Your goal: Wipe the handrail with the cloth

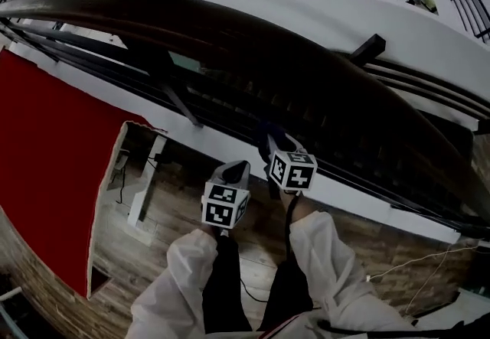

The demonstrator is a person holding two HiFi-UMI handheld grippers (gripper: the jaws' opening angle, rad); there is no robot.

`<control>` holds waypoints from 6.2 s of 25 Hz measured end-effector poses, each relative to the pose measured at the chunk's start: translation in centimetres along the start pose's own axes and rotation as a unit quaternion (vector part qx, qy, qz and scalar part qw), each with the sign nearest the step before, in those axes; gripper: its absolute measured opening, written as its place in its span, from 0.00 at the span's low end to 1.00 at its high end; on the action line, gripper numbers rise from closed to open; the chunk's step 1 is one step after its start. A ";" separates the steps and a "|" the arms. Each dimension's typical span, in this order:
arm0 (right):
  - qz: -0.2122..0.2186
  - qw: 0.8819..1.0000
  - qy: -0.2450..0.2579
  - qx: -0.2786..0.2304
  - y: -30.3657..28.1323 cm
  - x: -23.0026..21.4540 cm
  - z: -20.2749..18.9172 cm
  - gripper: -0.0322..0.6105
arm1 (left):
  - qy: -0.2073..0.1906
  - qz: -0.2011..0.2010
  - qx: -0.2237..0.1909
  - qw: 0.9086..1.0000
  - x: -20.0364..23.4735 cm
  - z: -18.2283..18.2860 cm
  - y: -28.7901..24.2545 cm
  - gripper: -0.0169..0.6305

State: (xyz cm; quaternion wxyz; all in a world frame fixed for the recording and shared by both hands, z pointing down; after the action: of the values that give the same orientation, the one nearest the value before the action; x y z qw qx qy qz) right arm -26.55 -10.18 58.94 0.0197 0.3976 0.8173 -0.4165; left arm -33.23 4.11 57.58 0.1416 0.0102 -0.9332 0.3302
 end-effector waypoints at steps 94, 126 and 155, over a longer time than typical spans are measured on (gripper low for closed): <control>-0.328 0.892 -0.225 -0.214 55.8 -76.4 -13.9 0.18 | -0.209 -0.322 0.087 0.919 -73.2 -6.5 -27.3 0.03; -0.127 0.986 -0.086 -0.070 26.2 -29.0 -8.1 0.18 | -0.071 -0.158 0.030 0.984 -31.0 -3.5 -8.3 0.03; 0.054 0.998 0.016 0.039 -9.9 10.5 -9.9 0.17 | 0.074 0.066 -0.025 0.995 14.0 -10.3 3.5 0.03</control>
State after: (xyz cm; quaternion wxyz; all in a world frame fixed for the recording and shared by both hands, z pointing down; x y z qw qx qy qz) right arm -37.36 0.01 68.12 0.0140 0.4486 0.7779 -0.4398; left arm -44.37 14.24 66.83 0.1882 -0.0788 -0.9268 0.3153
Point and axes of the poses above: the fingertips, and each gripper's own axes: y backward along the fingers, x to its left, z out of its top, the point moved 7 cm from there along y, backward along the fingers, and after that the axes turned 7 degrees about -y, right-handed, at the moved point
